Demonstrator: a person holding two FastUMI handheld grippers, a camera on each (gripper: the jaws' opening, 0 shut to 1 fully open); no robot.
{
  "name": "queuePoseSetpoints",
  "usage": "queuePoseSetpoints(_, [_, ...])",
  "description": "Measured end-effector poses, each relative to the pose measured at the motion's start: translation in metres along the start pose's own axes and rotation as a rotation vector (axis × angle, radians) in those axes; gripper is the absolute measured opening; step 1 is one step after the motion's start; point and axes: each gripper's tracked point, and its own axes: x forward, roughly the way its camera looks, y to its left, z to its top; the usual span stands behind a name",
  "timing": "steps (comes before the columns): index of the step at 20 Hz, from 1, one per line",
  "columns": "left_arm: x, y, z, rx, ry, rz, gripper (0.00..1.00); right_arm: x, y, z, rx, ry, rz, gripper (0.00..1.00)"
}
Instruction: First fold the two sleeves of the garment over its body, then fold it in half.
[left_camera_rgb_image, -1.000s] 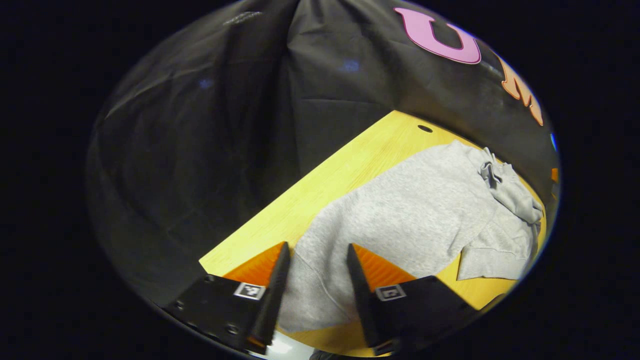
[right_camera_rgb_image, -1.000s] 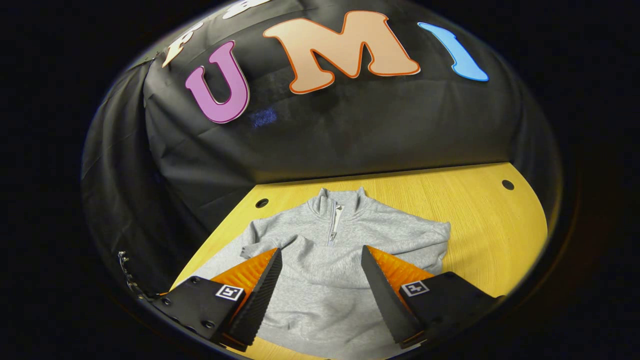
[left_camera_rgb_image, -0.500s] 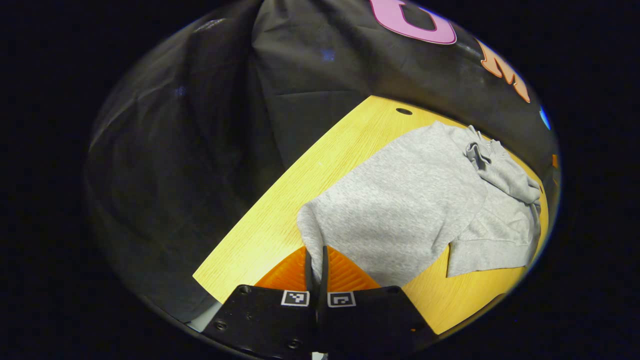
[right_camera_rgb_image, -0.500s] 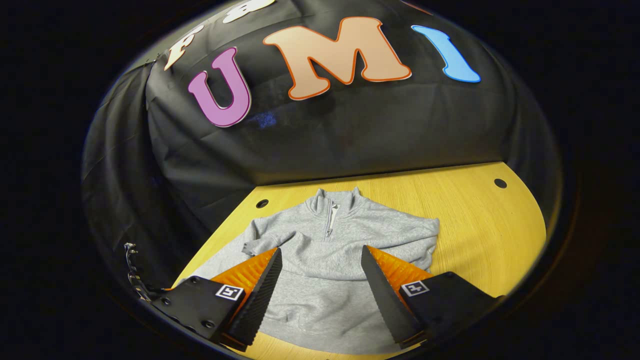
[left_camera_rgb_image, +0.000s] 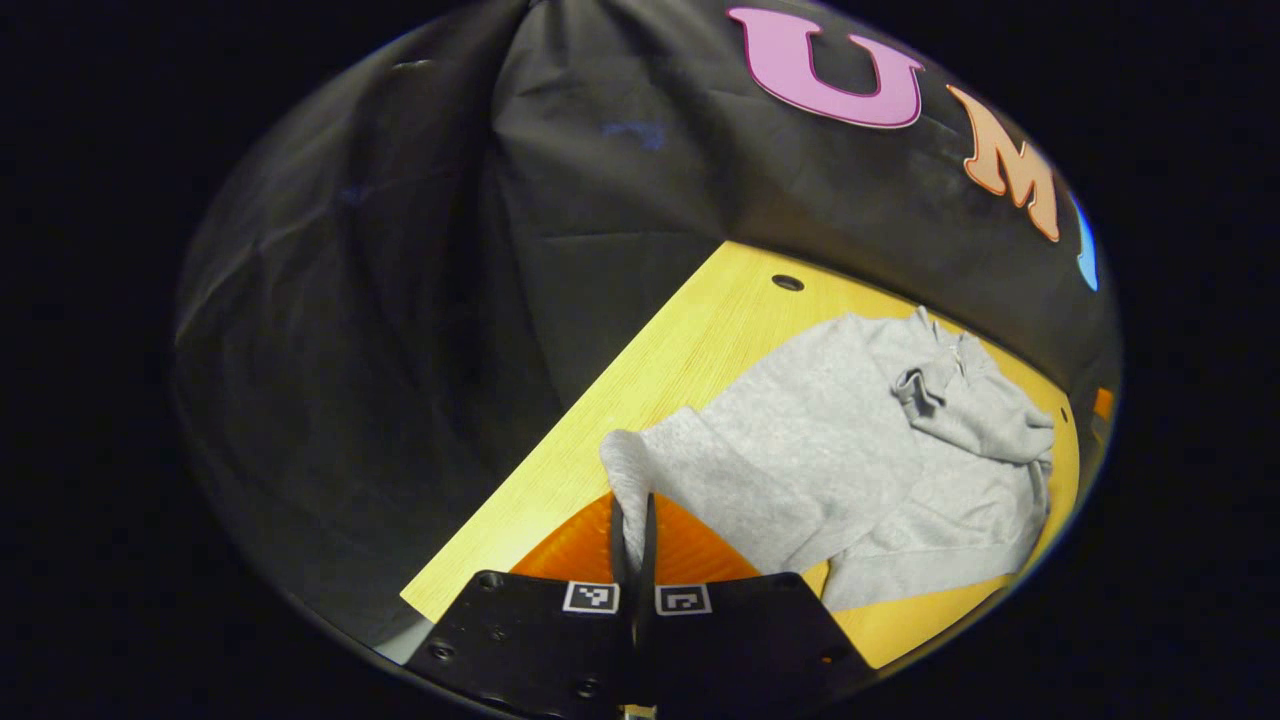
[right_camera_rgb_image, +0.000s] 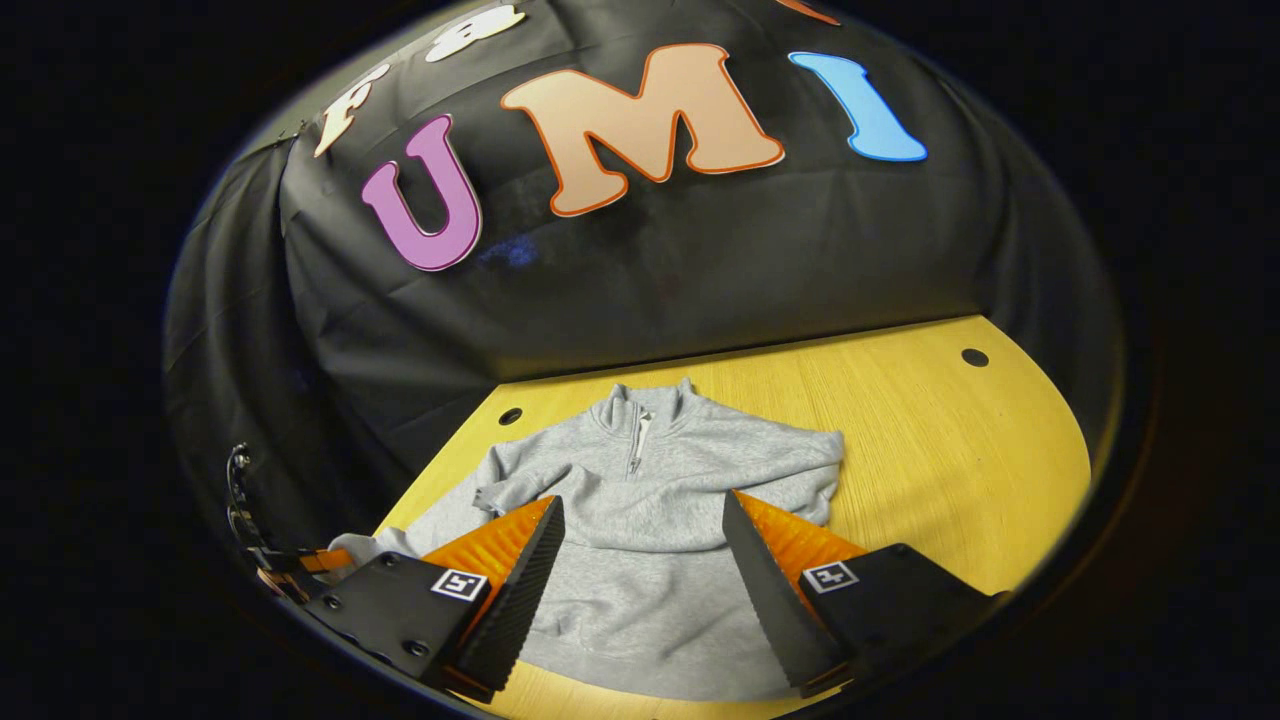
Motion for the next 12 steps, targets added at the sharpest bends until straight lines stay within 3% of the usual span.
queuePoseSetpoints(1, [0.001, -0.004, 0.005, 0.006, 0.001, -0.007, 0.00, -0.003, -0.003, 0.000, 0.004, -0.004, -0.006, 0.98])
queuePoseSetpoints(8, [0.008, -0.046, 0.058, 0.053, -0.077, -0.082, 0.00, -0.029, -0.039, 0.001, 0.048, -0.026, -0.069, 0.94])
queuePoseSetpoints(9, [0.009, -0.054, 0.065, 0.066, -0.087, -0.094, 0.00, -0.033, -0.044, 0.001, 0.057, -0.029, -0.079, 0.98])
queuePoseSetpoints(12, [0.011, -0.079, 0.082, 0.098, -0.112, -0.131, 0.00, -0.044, -0.058, 0.000, 0.088, -0.036, -0.102, 0.94])
